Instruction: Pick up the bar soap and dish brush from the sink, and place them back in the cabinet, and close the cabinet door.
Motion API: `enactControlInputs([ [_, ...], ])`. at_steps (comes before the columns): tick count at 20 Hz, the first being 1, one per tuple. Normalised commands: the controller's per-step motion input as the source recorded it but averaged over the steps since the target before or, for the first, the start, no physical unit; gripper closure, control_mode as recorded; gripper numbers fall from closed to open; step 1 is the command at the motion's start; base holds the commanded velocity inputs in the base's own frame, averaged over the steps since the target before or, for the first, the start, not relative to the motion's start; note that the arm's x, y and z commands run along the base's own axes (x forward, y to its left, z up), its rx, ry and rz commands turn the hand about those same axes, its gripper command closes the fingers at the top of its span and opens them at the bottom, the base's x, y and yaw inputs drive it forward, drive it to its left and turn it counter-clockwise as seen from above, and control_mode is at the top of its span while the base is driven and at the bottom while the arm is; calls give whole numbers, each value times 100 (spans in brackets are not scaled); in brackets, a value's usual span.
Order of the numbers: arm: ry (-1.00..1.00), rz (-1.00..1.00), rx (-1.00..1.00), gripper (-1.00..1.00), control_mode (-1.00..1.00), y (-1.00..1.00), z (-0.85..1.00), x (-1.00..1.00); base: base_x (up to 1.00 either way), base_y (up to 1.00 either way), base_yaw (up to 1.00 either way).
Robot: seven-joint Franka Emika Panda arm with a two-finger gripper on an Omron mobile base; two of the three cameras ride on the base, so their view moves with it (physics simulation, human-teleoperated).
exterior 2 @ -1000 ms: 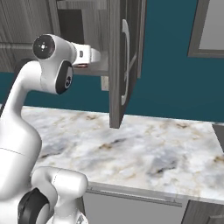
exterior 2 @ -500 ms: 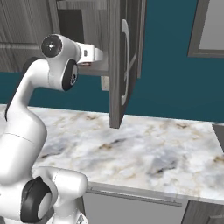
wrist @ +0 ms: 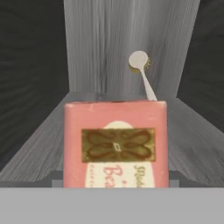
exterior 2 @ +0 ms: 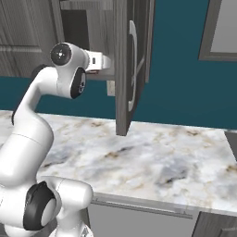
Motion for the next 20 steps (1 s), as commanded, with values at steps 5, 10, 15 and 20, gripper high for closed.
enactControlInputs([
  [5,0,1,0,100,-100,0,-15,20,0,0,0],
  [10,0,0,0,100,-100,0,-5,27,0,0,0],
  [15,0,0,0,100,-100,0,0,39,0,0,0],
  [20,0,0,0,100,-100,-1,-1,44,0,0,0],
])
